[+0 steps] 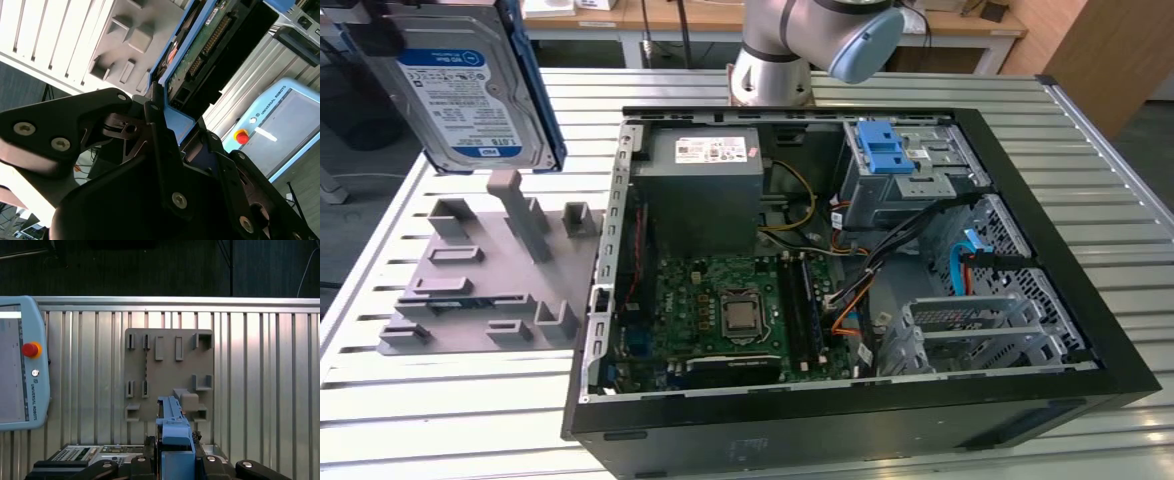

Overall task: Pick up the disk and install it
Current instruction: 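Pick up the disk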

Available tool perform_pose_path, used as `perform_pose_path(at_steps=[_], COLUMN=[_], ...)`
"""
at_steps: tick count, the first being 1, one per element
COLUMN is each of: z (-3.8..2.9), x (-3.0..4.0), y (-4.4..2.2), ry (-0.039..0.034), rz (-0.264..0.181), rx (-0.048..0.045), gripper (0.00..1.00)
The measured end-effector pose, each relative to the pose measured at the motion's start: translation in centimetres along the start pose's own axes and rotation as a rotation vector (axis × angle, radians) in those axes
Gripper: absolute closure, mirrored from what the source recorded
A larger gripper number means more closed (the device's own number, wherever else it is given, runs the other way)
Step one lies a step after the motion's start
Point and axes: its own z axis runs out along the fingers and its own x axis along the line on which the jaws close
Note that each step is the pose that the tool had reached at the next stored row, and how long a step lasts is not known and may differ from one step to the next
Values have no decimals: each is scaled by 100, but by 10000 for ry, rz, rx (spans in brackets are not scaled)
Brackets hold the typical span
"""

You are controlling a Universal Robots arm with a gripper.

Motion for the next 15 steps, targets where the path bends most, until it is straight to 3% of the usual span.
perform_pose_path(at_steps=[15], z=[0], x=[0], y=[-27], ry=[0], rz=[0], rx=[0], gripper=[64])
